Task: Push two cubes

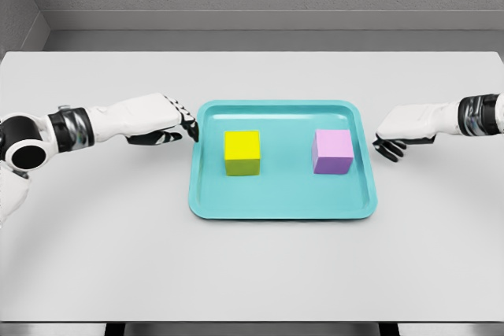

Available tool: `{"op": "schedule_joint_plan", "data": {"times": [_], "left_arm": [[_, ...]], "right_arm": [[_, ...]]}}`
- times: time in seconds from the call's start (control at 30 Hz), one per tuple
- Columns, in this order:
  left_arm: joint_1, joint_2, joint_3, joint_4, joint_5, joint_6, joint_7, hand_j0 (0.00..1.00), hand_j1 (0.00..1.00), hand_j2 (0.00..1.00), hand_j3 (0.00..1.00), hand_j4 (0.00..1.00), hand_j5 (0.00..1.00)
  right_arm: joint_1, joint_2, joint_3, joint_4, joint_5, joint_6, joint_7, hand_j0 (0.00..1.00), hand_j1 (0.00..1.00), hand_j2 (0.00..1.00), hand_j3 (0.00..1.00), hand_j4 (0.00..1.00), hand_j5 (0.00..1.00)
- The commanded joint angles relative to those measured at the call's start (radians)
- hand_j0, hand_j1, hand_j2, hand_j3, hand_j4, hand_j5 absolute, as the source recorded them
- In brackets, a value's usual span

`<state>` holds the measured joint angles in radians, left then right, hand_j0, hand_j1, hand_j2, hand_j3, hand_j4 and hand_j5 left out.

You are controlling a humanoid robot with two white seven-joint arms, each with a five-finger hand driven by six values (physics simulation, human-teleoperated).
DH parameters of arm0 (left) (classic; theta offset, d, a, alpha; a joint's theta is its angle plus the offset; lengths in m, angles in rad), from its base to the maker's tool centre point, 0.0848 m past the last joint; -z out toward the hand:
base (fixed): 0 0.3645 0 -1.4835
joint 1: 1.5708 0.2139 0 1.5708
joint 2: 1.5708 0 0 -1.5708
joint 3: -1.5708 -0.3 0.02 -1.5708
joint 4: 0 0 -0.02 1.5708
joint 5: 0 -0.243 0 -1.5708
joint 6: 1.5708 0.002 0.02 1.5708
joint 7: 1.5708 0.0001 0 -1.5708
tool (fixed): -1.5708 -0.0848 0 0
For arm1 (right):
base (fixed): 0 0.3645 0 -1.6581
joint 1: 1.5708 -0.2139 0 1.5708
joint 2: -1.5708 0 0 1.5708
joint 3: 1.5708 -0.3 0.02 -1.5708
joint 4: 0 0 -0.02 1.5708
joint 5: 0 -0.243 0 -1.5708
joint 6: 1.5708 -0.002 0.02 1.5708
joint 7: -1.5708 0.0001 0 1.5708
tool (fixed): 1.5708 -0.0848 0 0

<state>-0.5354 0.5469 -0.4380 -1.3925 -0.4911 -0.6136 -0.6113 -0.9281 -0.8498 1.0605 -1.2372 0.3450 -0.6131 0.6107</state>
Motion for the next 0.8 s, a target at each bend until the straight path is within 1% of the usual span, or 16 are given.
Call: {"op": "schedule_joint_plan", "data": {"times": [0.0,0.37,0.57,0.77], "left_arm": [[0.000,-0.018,-0.002,0.009,0.006,0.003,0.000,0.52,0.52,0.52,0.52,0.52,0.52],[0.003,-0.019,-0.002,0.017,0.006,0.003,0.000,0.52,0.52,0.52,0.52,0.52,0.52],[0.003,-0.044,-0.002,0.015,0.009,0.003,0.000,0.52,0.52,0.52,0.52,0.52,0.52],[0.008,-0.047,-0.004,0.017,0.006,0.003,0.000,0.51,0.51,0.51,0.51,0.51,0.51]], "right_arm": [[0.000,0.031,0.001,-0.001,0.017,0.002,0.000,0.10,0.10,0.10,0.10,0.10,0.10],[-0.003,0.044,0.001,0.005,0.019,0.002,0.000,0.10,0.10,0.10,0.10,0.10,0.10],[-0.008,0.046,0.001,0.004,0.017,0.002,0.000,0.10,0.10,0.10,0.10,0.10,0.10],[-0.008,0.046,0.003,0.001,0.019,0.002,0.000,0.10,0.10,0.10,0.10,0.10,0.10]]}}
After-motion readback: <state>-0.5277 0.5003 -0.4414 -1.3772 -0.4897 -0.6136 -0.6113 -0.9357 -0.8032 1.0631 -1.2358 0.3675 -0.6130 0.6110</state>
